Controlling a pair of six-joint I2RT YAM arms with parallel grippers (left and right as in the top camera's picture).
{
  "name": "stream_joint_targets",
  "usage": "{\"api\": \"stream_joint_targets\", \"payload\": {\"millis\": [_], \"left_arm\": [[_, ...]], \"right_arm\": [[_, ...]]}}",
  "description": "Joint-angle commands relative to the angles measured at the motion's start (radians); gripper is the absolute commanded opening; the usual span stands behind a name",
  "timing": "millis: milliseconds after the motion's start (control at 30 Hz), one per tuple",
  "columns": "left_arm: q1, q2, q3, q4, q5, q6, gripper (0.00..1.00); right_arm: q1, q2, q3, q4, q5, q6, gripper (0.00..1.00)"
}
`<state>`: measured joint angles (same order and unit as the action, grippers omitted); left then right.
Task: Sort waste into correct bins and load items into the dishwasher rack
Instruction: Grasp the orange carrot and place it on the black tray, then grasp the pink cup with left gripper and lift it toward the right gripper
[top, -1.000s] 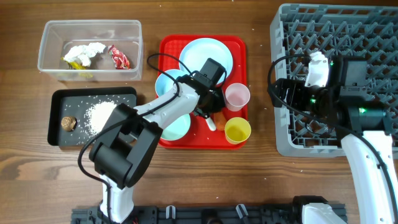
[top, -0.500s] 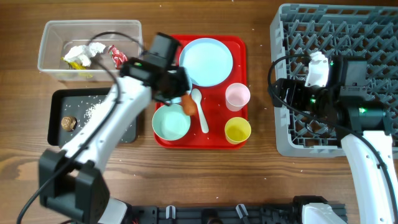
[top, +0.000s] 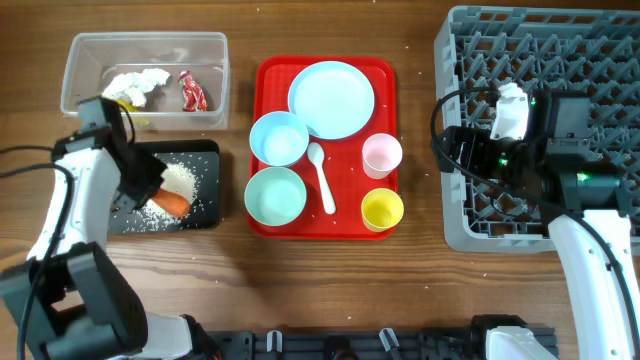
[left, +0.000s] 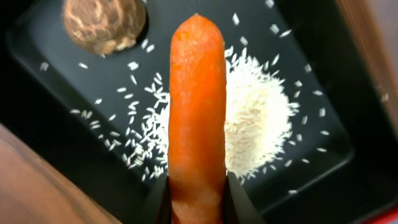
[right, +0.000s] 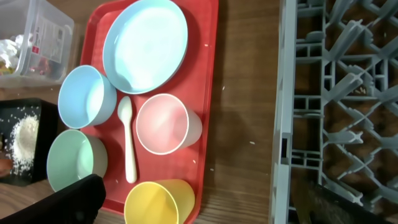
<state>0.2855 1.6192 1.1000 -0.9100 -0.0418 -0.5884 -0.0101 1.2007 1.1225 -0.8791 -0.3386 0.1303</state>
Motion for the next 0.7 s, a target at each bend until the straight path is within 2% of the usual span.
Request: {"api": "stream_joint_targets", "payload": {"millis": [0, 67, 367, 433, 600, 667], "left_arm": [[0.006, -0.009, -0.070, 0.072, 0.022, -0.022, 0.15], [0.006, -0.009, -0.070, 0.078, 0.022, -0.022, 0.28], [0.006, -0.009, -0.069, 0.080, 0.026, -0.021, 0.36], [0.005, -0.011, -0.040, 0.036, 0.092, -0.016, 0.48], [-0.033, -0.056, 0.177, -0.138, 0.172, 0.117, 0.58], [-0.090, -0.112, 0.226, -0.142, 0.172, 0.168, 0.63]], "right_arm": [[0.002, 0.005, 0.014, 0.000, 0.010, 0.001, 1.00], [0.002, 0.005, 0.014, 0.000, 0.010, 0.000, 1.00], [0.002, 0.005, 0.014, -0.001, 0.010, 0.000, 1.00], [0.002, 0.005, 0.014, 0.000, 0.010, 0.000, 1.00], [0.002, 0.005, 0.014, 0.007, 0.002, 0.027, 1.00], [0.002, 0.005, 0.014, 0.026, -0.010, 0.056, 1.00]]}}
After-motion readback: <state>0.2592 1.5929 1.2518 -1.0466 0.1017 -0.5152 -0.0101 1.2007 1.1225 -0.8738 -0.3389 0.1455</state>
